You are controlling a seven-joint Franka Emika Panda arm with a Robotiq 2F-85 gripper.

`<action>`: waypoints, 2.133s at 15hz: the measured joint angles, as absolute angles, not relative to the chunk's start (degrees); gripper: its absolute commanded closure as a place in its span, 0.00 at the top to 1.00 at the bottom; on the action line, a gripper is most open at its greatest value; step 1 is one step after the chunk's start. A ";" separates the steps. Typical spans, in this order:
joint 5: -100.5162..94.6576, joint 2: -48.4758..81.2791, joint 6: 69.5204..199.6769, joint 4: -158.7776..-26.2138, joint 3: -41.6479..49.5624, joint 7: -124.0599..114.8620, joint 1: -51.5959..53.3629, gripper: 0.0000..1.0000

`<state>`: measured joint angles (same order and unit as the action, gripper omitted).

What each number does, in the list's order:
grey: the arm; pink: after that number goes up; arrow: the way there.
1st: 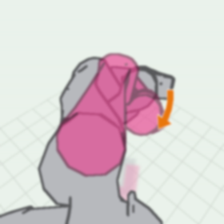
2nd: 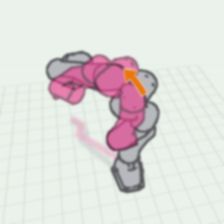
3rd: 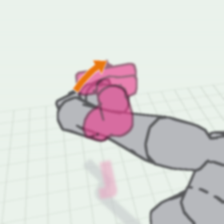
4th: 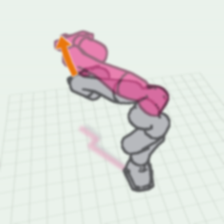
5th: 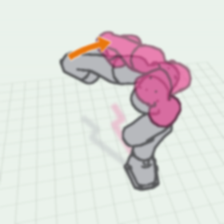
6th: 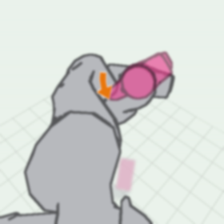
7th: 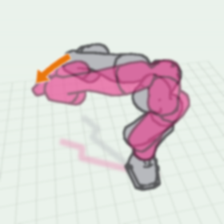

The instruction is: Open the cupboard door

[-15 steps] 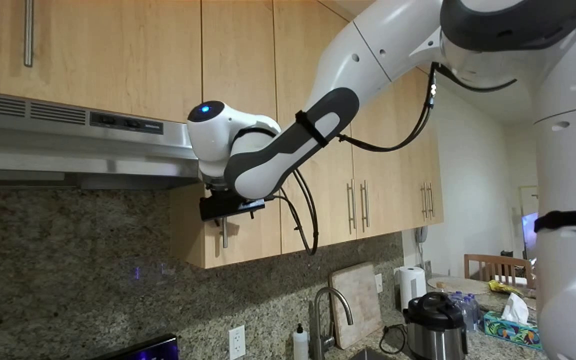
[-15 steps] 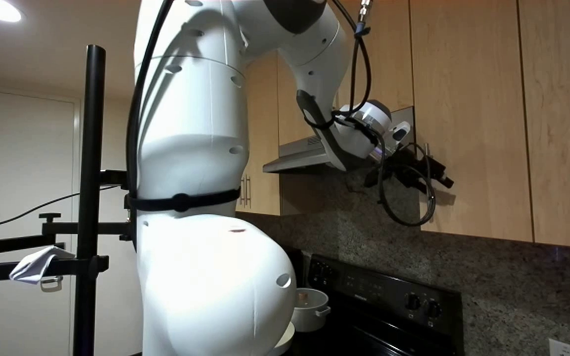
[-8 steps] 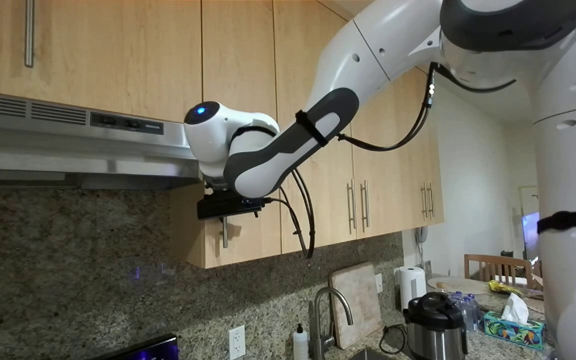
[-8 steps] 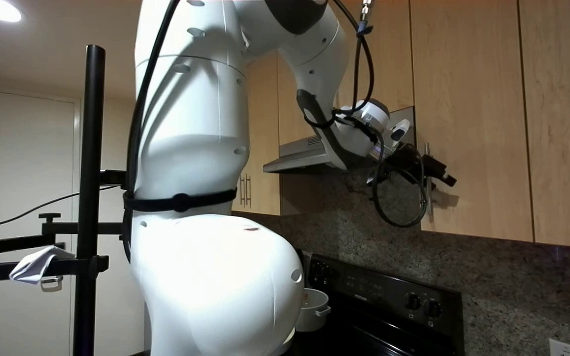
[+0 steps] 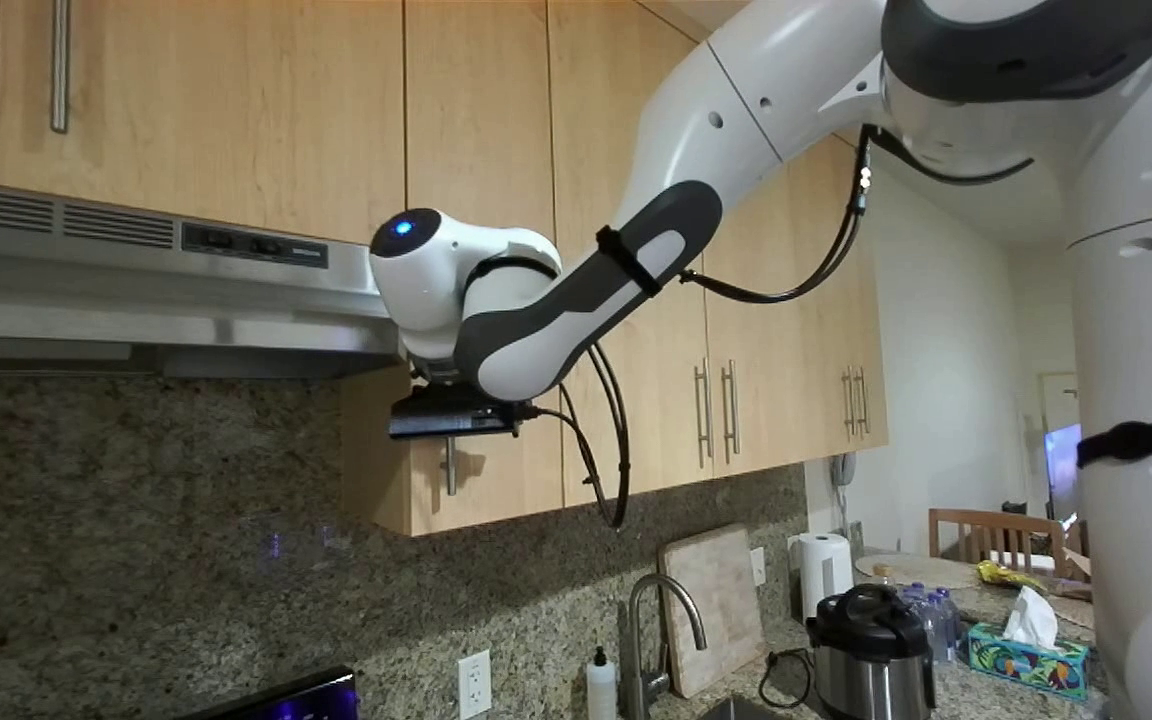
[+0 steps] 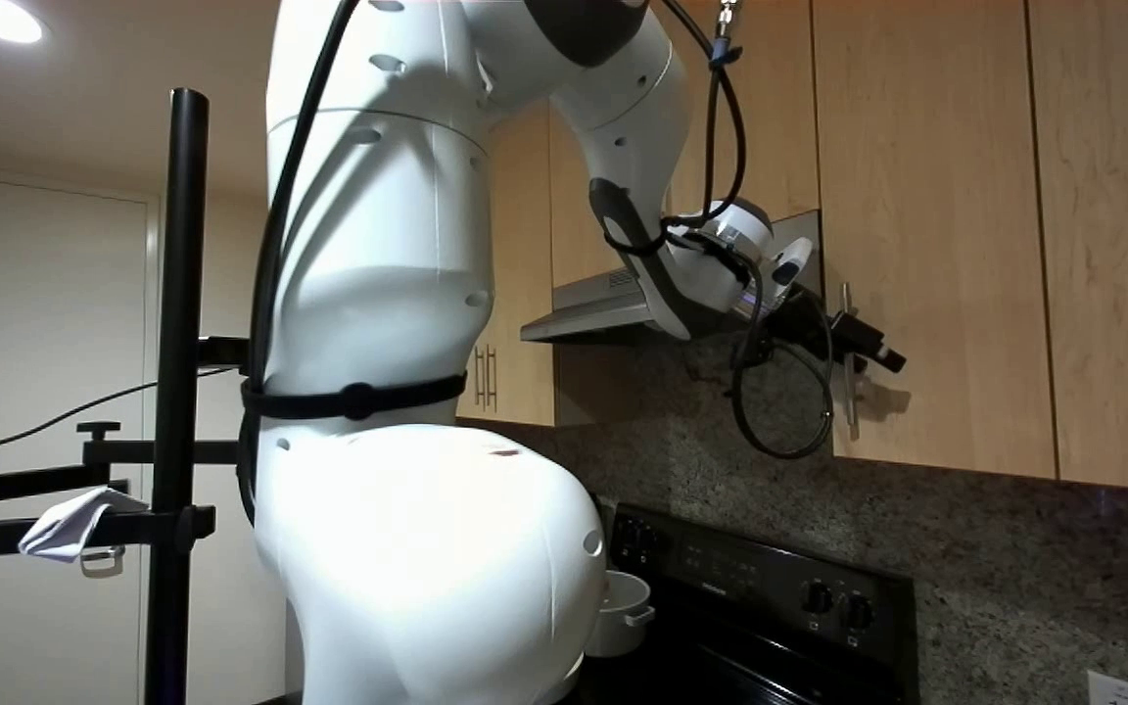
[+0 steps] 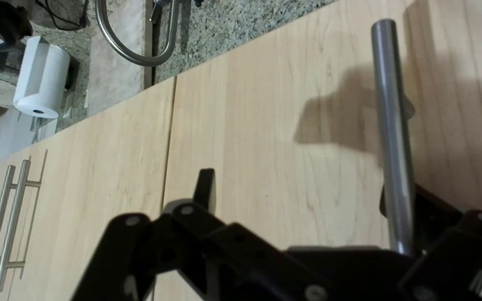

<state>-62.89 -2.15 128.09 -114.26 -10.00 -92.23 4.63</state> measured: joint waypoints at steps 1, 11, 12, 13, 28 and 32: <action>-62.89 -2.35 128.43 -114.51 -9.75 -93.35 4.76 1.00; -62.90 -5.76 136.39 -119.42 -7.28 -101.94 4.77 1.00; -62.90 -6.05 136.79 -119.78 -7.16 -101.94 4.77 1.00; -62.90 -6.30 137.15 -120.10 -7.05 -101.94 4.77 1.00; -54.62 -14.70 152.93 -129.54 -1.73 -78.63 5.38 1.00; -49.25 -22.42 153.11 -138.16 6.11 -62.83 10.66 1.00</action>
<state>-49.25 -22.42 153.11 -138.16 6.11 -62.83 10.66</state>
